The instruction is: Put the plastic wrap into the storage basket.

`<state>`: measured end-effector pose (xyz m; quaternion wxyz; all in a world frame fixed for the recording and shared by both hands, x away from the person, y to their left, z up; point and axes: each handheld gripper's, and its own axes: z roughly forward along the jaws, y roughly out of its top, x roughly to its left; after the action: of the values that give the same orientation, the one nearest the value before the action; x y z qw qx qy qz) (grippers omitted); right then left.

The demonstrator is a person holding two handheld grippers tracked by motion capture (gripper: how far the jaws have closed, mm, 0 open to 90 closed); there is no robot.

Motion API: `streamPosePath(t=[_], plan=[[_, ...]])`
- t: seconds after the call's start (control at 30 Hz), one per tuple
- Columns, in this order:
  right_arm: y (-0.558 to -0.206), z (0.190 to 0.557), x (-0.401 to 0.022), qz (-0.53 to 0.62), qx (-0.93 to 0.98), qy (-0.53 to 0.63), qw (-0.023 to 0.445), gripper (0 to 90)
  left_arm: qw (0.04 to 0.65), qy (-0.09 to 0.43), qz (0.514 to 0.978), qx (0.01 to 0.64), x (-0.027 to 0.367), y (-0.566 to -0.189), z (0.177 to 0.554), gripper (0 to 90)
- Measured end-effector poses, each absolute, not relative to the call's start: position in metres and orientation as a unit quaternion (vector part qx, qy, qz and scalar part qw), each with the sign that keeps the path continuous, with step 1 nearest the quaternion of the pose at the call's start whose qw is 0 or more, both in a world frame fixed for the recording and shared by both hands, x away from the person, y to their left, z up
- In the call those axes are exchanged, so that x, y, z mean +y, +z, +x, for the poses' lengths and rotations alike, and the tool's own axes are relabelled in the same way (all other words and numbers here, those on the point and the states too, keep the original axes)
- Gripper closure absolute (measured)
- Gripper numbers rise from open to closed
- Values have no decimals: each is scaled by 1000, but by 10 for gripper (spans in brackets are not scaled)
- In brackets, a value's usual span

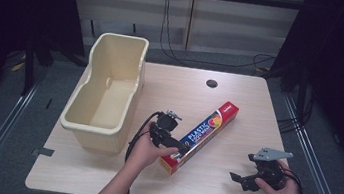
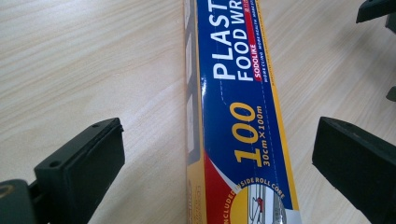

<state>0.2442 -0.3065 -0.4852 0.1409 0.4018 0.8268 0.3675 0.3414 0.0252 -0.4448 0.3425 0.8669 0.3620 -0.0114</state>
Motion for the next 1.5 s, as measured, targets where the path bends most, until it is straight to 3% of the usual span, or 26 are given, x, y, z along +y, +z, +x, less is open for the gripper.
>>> streamPosePath(t=[0.33, 0.8, 1.5], plan=[[-485, 244, -308, 400, 828, 368, 139, 0, 337, -21, 869, 362, 23, -446, 345, 21], [-482, 244, -312, 407, 821, 375, 142, 3, 333, -20, 874, 353, -12, -427, 364, 44], [-482, 244, -315, 408, 816, 383, 143, 5, 285, -19, 883, 372, -63, -456, 393, 100]])
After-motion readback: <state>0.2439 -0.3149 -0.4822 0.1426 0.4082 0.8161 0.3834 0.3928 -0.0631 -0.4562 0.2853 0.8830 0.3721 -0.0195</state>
